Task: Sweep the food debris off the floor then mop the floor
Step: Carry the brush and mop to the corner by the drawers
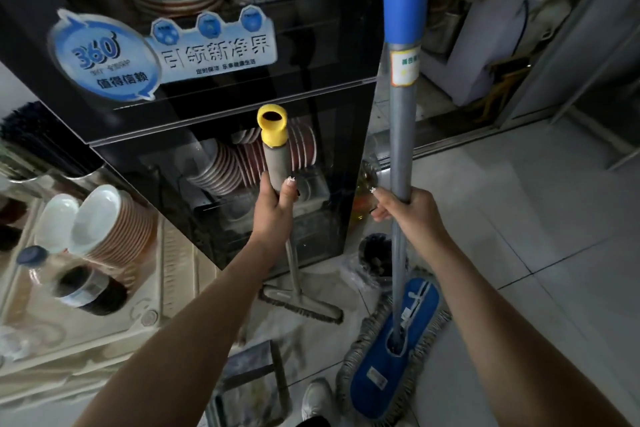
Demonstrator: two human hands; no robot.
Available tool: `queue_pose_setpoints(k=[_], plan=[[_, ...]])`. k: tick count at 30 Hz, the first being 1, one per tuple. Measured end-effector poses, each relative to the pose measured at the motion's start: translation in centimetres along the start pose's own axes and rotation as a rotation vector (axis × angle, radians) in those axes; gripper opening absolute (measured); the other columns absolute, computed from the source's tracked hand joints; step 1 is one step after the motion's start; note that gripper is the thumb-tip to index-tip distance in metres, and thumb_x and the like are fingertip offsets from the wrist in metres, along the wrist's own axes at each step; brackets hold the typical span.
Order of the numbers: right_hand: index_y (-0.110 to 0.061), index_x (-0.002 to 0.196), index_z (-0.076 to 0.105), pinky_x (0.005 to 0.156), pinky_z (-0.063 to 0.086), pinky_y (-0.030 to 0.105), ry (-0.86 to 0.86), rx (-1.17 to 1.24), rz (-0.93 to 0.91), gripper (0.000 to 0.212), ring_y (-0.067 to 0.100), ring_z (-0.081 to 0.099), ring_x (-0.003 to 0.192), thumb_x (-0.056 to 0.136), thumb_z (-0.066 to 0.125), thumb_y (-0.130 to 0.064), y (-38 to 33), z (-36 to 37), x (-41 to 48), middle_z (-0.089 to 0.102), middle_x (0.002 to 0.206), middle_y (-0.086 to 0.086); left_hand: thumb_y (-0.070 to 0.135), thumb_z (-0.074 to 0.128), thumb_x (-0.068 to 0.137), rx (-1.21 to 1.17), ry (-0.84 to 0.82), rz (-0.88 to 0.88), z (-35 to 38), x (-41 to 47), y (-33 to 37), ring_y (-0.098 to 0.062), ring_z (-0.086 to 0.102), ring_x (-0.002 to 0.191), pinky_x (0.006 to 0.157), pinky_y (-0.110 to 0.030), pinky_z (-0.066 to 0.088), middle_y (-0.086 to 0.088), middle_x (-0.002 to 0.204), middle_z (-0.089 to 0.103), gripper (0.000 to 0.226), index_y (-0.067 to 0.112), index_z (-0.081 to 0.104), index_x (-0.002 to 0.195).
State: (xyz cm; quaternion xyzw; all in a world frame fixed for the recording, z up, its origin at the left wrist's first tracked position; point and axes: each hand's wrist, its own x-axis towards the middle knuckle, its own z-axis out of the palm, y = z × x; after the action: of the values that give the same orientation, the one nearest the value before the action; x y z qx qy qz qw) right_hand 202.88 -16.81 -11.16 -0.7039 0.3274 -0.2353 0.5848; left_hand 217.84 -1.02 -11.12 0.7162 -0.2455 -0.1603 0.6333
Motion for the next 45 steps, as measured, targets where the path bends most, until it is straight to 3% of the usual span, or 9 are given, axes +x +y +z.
queue_pose_setpoints(k=[4,6,10,13,19,26,33,42,45], plan=[[-0.009,0.072,0.066,0.056,0.051,0.011,0.106,0.009,0.014,0.034,0.011,0.068,0.057,0.080,0.066,-0.042,0.6,-4.1,-1.2,0.071,0.061,-0.001,0.036,0.040,0.093,-0.017,0.034,0.065,2.1,-1.1,2.7,0.004,0.048,0.067,0.068,-0.021,0.044,0.013,0.077,0.049,0.010,0.038,0.046,0.100],[-0.010,0.063,0.063,0.054,0.051,0.012,0.179,0.025,0.035,0.034,0.010,0.064,0.050,0.082,0.066,-0.039,1.1,-6.5,-2.0,0.067,0.052,-0.002,0.039,0.039,0.089,-0.038,0.031,0.074,3.5,-1.8,3.8,-0.005,0.048,0.069,0.069,-0.025,0.044,0.011,0.076,0.049,0.024,0.025,0.046,0.107],[-0.013,0.054,0.051,0.041,0.043,0.012,0.294,0.070,0.036,0.039,0.003,0.049,0.036,0.084,0.065,-0.033,1.3,-10.6,-3.1,0.051,0.037,-0.008,0.027,0.040,0.097,-0.006,-0.002,0.116,6.6,-3.5,5.3,-0.010,0.049,0.064,0.065,-0.028,0.046,0.003,0.073,0.047,0.014,0.016,0.045,0.104],[-0.014,0.053,0.048,0.039,0.041,0.014,0.337,0.106,0.042,0.039,0.004,0.045,0.034,0.085,0.063,-0.028,1.4,-13.5,-4.1,0.046,0.037,-0.009,0.020,0.039,0.099,-0.017,-0.032,0.135,9.4,-4.9,6.5,0.001,0.049,0.054,0.055,-0.018,0.047,0.005,0.067,0.047,0.010,0.022,0.047,0.094],[-0.014,0.053,0.047,0.039,0.040,0.017,0.336,0.131,0.042,0.038,0.006,0.043,0.034,0.086,0.062,-0.023,1.8,-17.8,-6.5,0.045,0.042,-0.004,0.037,0.037,0.089,-0.022,-0.058,0.174,15.9,-7.2,9.2,0.001,0.047,0.050,0.051,-0.013,0.044,0.016,0.055,0.050,0.010,0.031,0.044,0.086],[-0.014,0.053,0.048,0.037,0.041,0.016,0.319,0.170,0.033,0.037,0.004,0.043,0.032,0.086,0.063,-0.023,1.4,-21.2,-8.5,0.044,0.036,-0.009,0.038,0.036,0.093,-0.019,-0.080,0.223,20.9,-10.2,11.7,-0.004,0.047,0.055,0.054,-0.017,0.045,0.006,0.064,0.045,0.009,0.033,0.044,0.094],[-0.015,0.052,0.049,0.038,0.040,0.018,0.323,0.206,0.022,0.038,0.006,0.044,0.033,0.084,0.066,-0.025,-0.8,-21.2,-11.0,0.045,0.037,-0.008,0.031,0.035,0.099,-0.071,-0.117,0.287,21.5,-12.5,14.5,0.001,0.046,0.050,0.049,-0.014,0.044,0.005,0.062,0.044,0.018,0.025,0.044,0.084],[-0.016,0.048,0.047,0.037,0.040,0.018,0.592,0.195,-0.052,0.041,0.007,0.044,0.032,0.083,0.067,-0.024,-3.7,-20.9,-17.4,0.046,0.035,-0.006,0.037,0.041,0.094,-0.131,-0.291,0.301,19.1,-13.7,15.6,0.000,0.047,0.052,0.058,-0.028,0.044,0.016,0.056,0.049,0.016,0.029,0.043,0.081],[-0.014,0.046,0.044,0.038,0.040,0.020,0.687,0.178,-0.124,0.045,0.011,0.043,0.031,0.086,0.065,-0.020,-5.0,-20.3,-19.9,0.044,0.034,-0.005,0.052,0.041,0.086,-0.106,-0.364,0.354,18.5,-14.5,15.5,0.003,0.048,0.050,0.054,-0.019,0.042,0.014,0.055,0.050,0.025,0.029,0.044,0.078]])
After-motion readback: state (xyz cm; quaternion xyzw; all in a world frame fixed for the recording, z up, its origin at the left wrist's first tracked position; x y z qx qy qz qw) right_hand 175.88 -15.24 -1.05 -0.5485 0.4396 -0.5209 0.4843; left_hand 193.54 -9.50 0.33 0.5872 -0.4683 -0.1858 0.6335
